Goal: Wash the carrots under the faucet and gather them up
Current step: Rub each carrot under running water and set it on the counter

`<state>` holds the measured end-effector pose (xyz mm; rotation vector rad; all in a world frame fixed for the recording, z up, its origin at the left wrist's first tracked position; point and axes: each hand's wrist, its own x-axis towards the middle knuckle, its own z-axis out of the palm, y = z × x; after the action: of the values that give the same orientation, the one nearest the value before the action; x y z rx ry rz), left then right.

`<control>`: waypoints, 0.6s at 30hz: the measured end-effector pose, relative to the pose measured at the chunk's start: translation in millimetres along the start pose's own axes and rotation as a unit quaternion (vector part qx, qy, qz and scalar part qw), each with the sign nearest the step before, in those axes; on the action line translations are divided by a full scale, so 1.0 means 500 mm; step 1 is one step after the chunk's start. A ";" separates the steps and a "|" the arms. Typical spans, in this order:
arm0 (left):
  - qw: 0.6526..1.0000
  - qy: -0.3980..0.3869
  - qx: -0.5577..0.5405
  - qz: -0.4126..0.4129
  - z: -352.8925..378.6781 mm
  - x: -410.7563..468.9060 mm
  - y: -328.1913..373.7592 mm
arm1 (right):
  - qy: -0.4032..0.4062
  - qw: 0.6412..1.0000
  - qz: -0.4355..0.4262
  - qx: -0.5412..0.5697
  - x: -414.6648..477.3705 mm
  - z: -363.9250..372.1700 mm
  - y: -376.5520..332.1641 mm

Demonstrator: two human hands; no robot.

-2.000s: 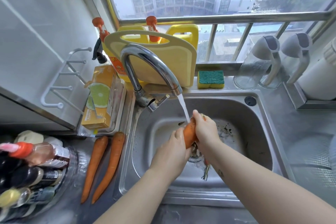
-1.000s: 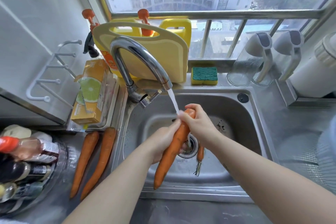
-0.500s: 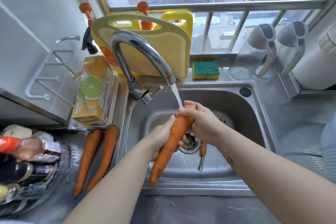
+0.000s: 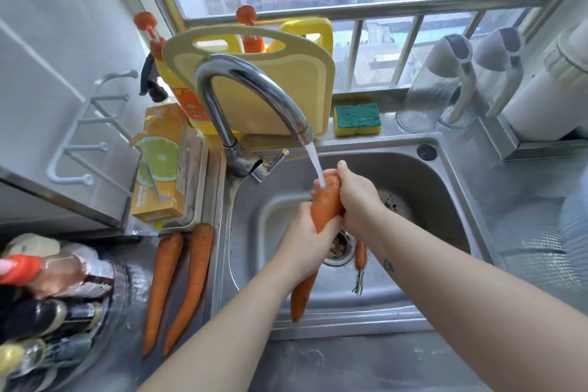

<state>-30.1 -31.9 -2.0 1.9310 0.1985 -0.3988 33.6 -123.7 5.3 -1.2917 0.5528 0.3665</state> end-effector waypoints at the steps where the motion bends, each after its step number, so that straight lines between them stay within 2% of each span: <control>1: 1.000 0.026 -0.001 0.001 -0.002 0.002 -0.004 | -0.024 1.000 -0.006 -0.005 0.000 0.001 0.003; 4: 0.999 0.042 -0.034 -0.003 -0.012 0.008 0.006 | -0.094 0.992 -0.057 -0.069 -0.006 -0.002 0.013; 7: 0.990 0.021 -0.117 -0.074 -0.017 0.018 0.015 | -0.108 0.972 -0.105 -0.180 -0.009 -0.011 0.028; 10: 0.942 -0.025 -0.278 -0.187 -0.020 0.021 0.031 | -0.127 0.955 -0.148 -0.226 -0.025 -0.022 0.030; 12: 0.909 -0.051 -0.340 -0.236 -0.025 0.028 0.043 | -0.144 0.943 -0.160 -0.253 -0.023 -0.031 0.023; 14: 0.898 -0.082 -0.353 -0.249 -0.028 0.033 0.054 | -0.141 0.937 -0.172 -0.270 -0.013 -0.032 0.011; 18: 0.914 -0.097 -0.323 -0.227 -0.026 0.040 0.060 | -0.086 0.948 -0.185 -0.244 0.010 -0.014 0.001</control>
<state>0.5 -32.5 20.9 1.1701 0.5779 -0.7268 36.1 -130.4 1.1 -1.7833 0.0581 0.3070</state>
